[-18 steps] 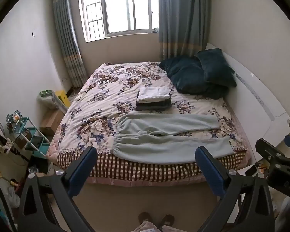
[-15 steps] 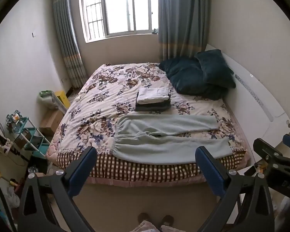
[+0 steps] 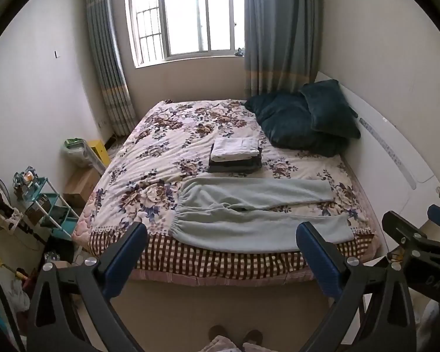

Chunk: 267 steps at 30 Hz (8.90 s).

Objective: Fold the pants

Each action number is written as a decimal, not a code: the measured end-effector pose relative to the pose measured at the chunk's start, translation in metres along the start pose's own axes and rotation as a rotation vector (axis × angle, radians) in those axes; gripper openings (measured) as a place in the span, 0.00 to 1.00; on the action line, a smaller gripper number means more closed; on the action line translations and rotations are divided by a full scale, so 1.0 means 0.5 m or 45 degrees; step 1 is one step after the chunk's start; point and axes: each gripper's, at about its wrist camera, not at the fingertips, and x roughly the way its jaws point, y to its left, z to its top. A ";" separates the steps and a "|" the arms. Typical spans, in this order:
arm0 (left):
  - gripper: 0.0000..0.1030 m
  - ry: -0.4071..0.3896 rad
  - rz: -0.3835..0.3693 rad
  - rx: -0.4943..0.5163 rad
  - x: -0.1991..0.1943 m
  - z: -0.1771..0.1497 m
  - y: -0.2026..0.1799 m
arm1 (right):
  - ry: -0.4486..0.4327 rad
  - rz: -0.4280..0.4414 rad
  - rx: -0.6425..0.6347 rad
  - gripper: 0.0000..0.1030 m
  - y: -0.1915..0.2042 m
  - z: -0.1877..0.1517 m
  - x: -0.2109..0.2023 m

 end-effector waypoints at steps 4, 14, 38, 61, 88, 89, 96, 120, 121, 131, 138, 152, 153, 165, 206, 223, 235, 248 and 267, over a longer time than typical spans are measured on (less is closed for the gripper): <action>1.00 0.002 0.002 0.001 -0.004 0.004 -0.001 | -0.002 0.000 -0.002 1.00 0.003 -0.002 0.002; 1.00 -0.003 0.021 0.002 -0.002 0.015 -0.014 | 0.001 0.008 -0.006 1.00 0.009 -0.003 0.003; 1.00 -0.016 0.057 -0.033 0.004 0.008 0.000 | -0.003 0.031 -0.036 1.00 0.015 0.000 0.018; 1.00 -0.014 0.060 -0.032 0.002 0.004 0.001 | -0.001 0.031 -0.033 1.00 0.013 -0.002 0.022; 1.00 0.028 0.176 -0.025 0.228 0.043 -0.027 | 0.030 -0.106 0.053 1.00 -0.051 0.051 0.304; 1.00 0.044 0.168 -0.024 0.258 0.053 -0.023 | 0.045 -0.123 0.054 1.00 -0.053 0.060 0.339; 1.00 0.170 0.099 -0.002 0.460 0.124 -0.040 | 0.148 -0.215 0.084 1.00 -0.047 0.127 0.568; 1.00 0.598 0.106 0.132 1.238 0.218 -0.037 | 0.380 -0.283 -0.017 1.00 0.096 0.305 1.415; 1.00 0.609 0.120 0.133 1.272 0.213 -0.041 | 0.406 -0.282 -0.028 1.00 0.095 0.304 1.467; 1.00 0.729 0.171 0.248 1.560 0.182 -0.092 | 0.592 -0.205 -0.172 1.00 0.055 0.266 1.815; 1.00 0.868 0.079 0.621 1.750 0.126 -0.204 | 0.829 -0.017 -0.441 1.00 0.058 0.226 2.027; 0.99 1.108 -0.176 0.971 1.936 0.089 -0.253 | 1.147 0.170 -0.803 1.00 0.071 0.174 2.321; 0.99 1.124 -0.186 0.981 1.941 0.088 -0.255 | 1.163 0.177 -0.798 1.00 0.070 0.175 2.334; 0.79 1.201 -0.325 1.014 1.969 0.096 -0.280 | 1.281 0.349 -0.745 0.90 0.048 0.160 2.427; 0.06 1.129 -0.379 0.036 1.316 -0.262 -0.137 | 1.019 0.112 -0.401 0.10 0.113 -0.260 1.632; 0.26 1.096 -0.255 -0.086 1.301 -0.285 -0.179 | 1.093 0.092 -0.134 0.70 0.107 -0.296 1.633; 0.90 0.903 -0.123 -0.089 1.202 -0.219 -0.145 | 0.975 0.002 -0.045 0.89 0.048 -0.203 1.526; 0.90 0.833 0.106 -0.003 1.361 -0.181 -0.166 | 0.874 -0.238 0.012 0.89 -0.047 -0.084 1.808; 0.90 0.880 0.045 0.046 1.355 -0.202 -0.234 | 0.876 -0.284 1.134 0.10 -0.457 -0.318 1.662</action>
